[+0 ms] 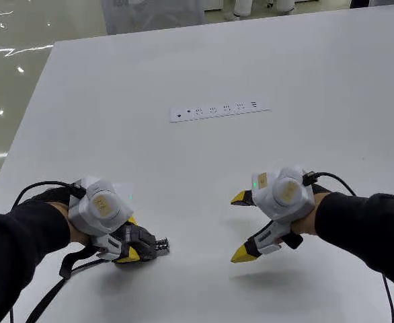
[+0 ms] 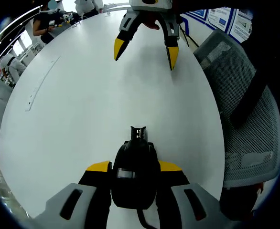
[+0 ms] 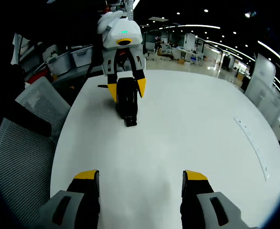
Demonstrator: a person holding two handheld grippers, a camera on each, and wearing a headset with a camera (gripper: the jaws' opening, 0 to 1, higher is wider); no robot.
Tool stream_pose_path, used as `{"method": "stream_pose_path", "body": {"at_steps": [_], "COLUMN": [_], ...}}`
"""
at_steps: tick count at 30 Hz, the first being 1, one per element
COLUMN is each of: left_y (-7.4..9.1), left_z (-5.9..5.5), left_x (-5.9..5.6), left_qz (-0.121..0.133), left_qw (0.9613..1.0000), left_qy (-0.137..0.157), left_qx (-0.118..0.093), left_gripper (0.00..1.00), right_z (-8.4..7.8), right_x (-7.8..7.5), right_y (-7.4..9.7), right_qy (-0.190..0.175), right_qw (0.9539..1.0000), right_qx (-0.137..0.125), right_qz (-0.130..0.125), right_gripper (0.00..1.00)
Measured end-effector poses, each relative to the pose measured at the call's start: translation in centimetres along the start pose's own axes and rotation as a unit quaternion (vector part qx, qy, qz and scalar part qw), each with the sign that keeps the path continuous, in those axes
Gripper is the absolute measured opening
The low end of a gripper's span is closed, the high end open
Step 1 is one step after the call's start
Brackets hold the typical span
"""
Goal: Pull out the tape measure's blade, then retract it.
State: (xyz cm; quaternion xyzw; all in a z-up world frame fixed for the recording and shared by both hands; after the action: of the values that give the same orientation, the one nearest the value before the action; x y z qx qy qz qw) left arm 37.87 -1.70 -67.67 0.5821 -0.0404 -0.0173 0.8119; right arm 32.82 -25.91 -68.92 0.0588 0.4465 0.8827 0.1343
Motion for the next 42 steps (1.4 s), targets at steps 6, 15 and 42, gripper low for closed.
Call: {"method": "stream_pose_path", "body": {"at_steps": [6,15,42], "left_y": [0.0,0.0,-0.3], "left_z": [-0.1,-0.2,-0.4], "left_x": [0.0,0.0,0.2], "left_qz": [-0.003,-0.007,-0.02], "left_qw": [1.0,0.9998,0.9991], "left_qy": [0.003,0.007,0.019], "left_qx": [-0.006,-0.016,-0.032], "left_gripper": [0.3,0.31,0.32], "right_z": [1.5,3.3,7.2], "right_x": [-0.1,-0.3,0.8], "right_y": [-1.1,-2.4,-8.7], "right_qy": [0.007,0.01,0.035], "right_qw": [1.0,0.9999,0.9981], "right_qx": [-0.005,-0.009,-0.017], "right_qz": [0.005,0.009,0.048], "right_gripper": [0.62,0.59,0.32]}}
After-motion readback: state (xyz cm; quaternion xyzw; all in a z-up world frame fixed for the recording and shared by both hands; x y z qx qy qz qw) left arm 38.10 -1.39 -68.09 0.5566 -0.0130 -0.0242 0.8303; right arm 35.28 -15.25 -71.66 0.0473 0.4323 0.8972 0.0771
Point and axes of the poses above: the centre of the closed fingertips' face, and the gripper's own axes: y roughly backward along the fingers, x roughly to its left, z roughly out of its top, the point moved 9 cm from there along y, roughly backward along the fingers, and after that the axes turned 5 degrees about x, right-handed, at the moved point
